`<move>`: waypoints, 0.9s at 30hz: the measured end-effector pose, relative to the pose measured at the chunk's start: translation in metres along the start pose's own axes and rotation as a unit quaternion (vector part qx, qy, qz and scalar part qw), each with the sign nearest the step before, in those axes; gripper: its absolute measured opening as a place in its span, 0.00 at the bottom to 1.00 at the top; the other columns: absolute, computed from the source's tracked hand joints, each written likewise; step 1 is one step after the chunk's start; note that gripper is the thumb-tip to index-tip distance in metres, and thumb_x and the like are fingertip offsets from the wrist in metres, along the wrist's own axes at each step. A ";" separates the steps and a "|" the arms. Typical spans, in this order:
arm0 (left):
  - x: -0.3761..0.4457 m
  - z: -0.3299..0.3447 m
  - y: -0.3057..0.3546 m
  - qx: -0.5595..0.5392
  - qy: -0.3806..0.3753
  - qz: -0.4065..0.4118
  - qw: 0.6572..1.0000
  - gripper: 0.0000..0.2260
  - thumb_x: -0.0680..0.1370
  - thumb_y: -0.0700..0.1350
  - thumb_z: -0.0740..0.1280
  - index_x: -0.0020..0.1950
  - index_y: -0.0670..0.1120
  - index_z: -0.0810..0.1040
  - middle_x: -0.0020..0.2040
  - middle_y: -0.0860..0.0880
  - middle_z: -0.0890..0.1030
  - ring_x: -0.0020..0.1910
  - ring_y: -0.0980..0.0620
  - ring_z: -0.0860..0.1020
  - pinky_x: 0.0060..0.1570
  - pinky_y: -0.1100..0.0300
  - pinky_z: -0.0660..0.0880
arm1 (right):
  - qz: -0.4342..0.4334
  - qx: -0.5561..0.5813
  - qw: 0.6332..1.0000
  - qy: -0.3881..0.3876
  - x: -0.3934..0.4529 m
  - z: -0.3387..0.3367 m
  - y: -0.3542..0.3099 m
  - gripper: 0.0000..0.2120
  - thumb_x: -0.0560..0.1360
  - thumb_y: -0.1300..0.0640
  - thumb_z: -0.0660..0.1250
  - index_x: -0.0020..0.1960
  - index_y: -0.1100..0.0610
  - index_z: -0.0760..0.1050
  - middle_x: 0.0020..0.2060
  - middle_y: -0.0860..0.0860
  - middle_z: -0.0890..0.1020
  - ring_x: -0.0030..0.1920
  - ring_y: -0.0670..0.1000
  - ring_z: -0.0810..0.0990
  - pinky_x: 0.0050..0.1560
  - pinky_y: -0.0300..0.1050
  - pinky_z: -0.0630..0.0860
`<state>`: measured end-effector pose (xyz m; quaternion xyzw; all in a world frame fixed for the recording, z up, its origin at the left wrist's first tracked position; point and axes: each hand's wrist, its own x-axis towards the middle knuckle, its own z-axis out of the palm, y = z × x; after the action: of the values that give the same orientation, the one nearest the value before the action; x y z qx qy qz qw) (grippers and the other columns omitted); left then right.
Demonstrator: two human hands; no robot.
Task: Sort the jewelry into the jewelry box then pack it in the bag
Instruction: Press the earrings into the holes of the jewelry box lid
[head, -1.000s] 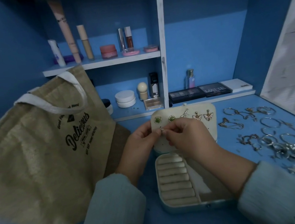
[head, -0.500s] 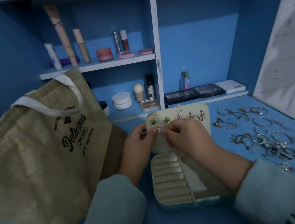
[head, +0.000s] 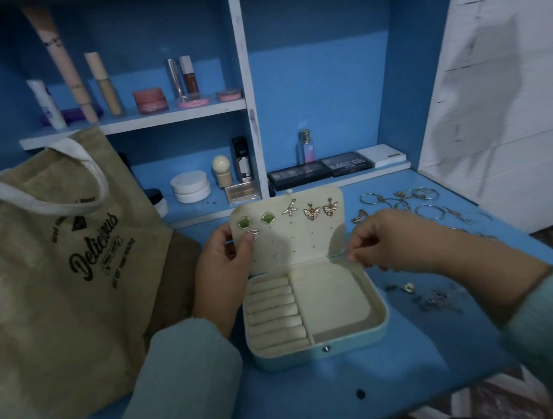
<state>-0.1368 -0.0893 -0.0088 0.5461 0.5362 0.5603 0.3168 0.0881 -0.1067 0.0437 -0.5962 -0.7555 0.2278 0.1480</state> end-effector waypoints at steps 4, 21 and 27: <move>-0.006 0.001 -0.001 0.000 0.004 0.008 1.000 0.04 0.79 0.44 0.63 0.53 0.51 0.74 0.44 0.58 0.79 0.43 0.62 0.78 0.39 0.69 0.73 | 0.040 -0.088 0.993 -0.064 -0.011 -0.016 0.016 0.04 0.74 0.56 0.67 0.41 0.51 0.80 0.32 0.45 0.79 0.27 0.41 0.74 0.27 0.29 0.68; -0.029 0.002 -0.005 0.004 0.019 0.044 0.999 0.04 0.79 0.45 0.63 0.53 0.49 0.73 0.44 0.60 0.77 0.43 0.65 0.75 0.36 0.79 0.70 | 0.120 -0.140 0.983 0.020 -0.057 -0.006 0.068 0.07 0.73 0.60 0.67 0.49 0.52 0.82 0.48 0.49 0.82 0.48 0.49 0.77 0.50 0.41 0.73; -0.026 0.001 -0.009 0.039 0.029 0.048 0.998 0.04 0.79 0.46 0.63 0.52 0.48 0.74 0.43 0.59 0.77 0.43 0.66 0.74 0.39 0.75 0.67 | 0.062 -0.126 0.985 0.103 -0.079 0.030 0.080 0.09 0.77 0.59 0.63 0.53 0.56 0.81 0.46 0.48 0.73 0.49 0.50 0.74 0.50 0.38 0.69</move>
<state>-0.1328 -0.1118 -0.0242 0.5667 0.5394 0.5694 0.2523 0.1593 -0.1736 -0.0200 -0.6759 -0.7205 0.0772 0.1342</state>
